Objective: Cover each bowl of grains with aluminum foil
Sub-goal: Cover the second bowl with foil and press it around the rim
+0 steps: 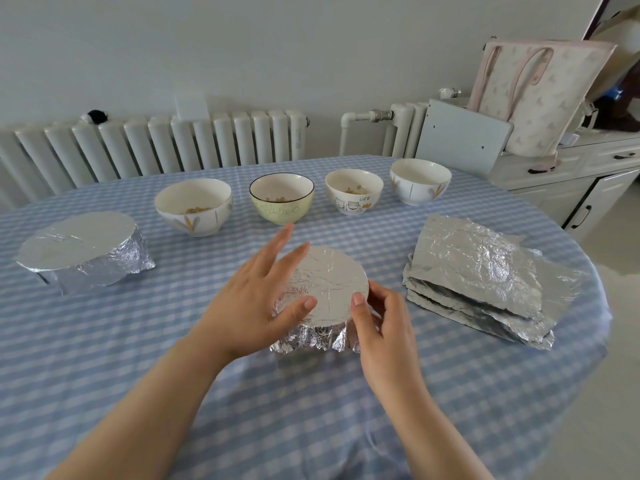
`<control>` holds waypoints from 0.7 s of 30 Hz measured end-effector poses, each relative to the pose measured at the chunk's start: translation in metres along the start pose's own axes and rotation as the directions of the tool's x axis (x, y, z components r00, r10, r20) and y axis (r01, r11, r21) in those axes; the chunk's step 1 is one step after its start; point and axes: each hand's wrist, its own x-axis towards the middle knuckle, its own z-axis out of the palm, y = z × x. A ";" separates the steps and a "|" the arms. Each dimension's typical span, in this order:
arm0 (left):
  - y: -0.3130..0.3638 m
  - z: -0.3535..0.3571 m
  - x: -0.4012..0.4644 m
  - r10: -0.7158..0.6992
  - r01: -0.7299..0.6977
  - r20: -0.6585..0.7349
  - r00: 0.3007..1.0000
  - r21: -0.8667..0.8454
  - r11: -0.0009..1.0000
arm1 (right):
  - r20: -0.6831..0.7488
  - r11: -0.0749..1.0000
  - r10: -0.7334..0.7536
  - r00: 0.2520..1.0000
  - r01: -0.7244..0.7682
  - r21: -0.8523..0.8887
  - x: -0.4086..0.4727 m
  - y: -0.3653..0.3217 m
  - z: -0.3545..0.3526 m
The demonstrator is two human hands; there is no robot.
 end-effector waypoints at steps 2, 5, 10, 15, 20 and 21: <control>-0.005 0.003 0.002 0.001 0.011 0.069 0.998 -0.175 0.985 | -0.006 1.000 -0.006 1.000 0.006 -0.004 0.000 0.001 0.000; -0.008 0.003 0.002 -0.059 0.102 0.121 0.991 -0.393 0.914 | 0.007 1.000 -0.003 1.000 0.003 -0.003 0.001 0.002 0.000; 0.002 0.007 -0.007 -0.135 0.175 0.128 0.983 -0.397 0.901 | 0.067 0.999 0.036 0.997 -0.036 0.003 0.012 0.003 -0.004; 0.016 0.012 -0.014 -0.232 0.239 0.061 0.971 -0.338 0.910 | 0.140 0.993 0.009 0.990 -0.025 0.113 0.020 0.004 -0.008; 0.015 0.012 -0.014 -0.236 0.241 0.057 0.970 -0.349 0.905 | 0.206 0.960 0.025 0.978 -0.082 0.269 0.018 0.018 -0.011; 0.016 0.012 -0.015 -0.237 0.241 0.056 0.970 -0.360 0.901 | 0.214 0.956 0.023 0.977 -0.084 0.281 0.019 0.019 -0.012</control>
